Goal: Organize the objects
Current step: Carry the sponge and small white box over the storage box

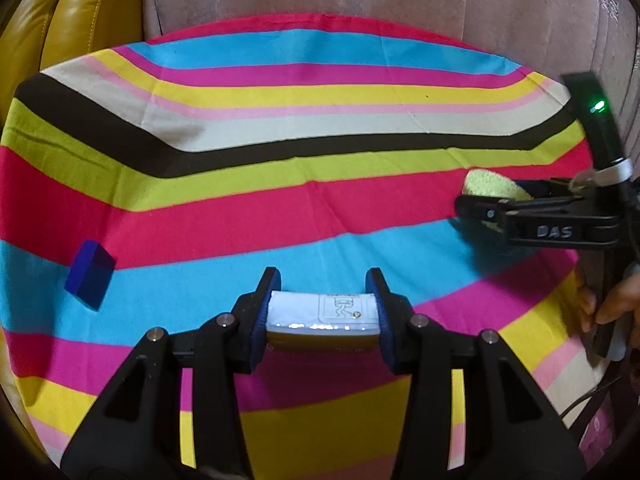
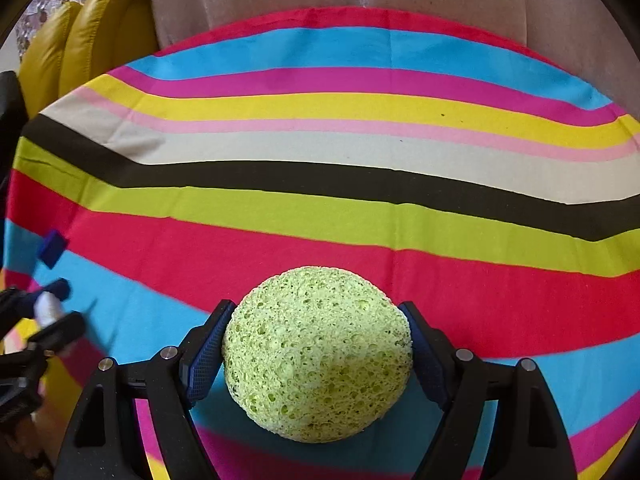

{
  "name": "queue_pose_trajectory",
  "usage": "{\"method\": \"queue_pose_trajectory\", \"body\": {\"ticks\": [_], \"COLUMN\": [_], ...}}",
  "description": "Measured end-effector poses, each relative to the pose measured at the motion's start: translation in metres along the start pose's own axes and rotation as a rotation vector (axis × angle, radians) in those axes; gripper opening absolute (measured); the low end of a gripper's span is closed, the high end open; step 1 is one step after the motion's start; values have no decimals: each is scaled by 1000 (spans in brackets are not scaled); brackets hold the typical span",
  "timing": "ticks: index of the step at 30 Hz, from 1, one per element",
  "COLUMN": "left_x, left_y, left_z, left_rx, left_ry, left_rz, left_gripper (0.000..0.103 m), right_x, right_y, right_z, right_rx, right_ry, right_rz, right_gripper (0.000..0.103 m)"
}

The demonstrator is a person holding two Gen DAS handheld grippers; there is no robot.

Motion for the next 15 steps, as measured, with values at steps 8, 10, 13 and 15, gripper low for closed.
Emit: {"method": "queue_pose_trajectory", "body": {"ticks": [8, 10, 13, 15], "left_x": [-7, -10, -15, -19], "left_y": [23, 29, 38, 44], "left_z": [3, 3, 4, 4], "left_rx": [39, 48, 64, 75], "left_ry": [10, 14, 19, 25], "left_rz": [49, 61, 74, 81], "left_gripper": [49, 49, 49, 49], "right_x": [-49, -61, -77, -88], "right_y": [-5, 0, 5, 8], "right_z": [6, 10, 14, 17], "right_rx": [5, 22, 37, 49], "right_ry": [32, 42, 57, 69], "right_rz": [-9, -1, 15, 20], "right_gripper": [82, 82, 82, 82]}}
Point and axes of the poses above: each gripper's, at about its wrist camera, not at the fingertips, and x roughly the way its jaws point, y to its right, z to its underside, the point moved 3 cm from there along x, roughly the way its jaws point, and after that the axes turned 8 degrees about y, right-handed, at the moved point
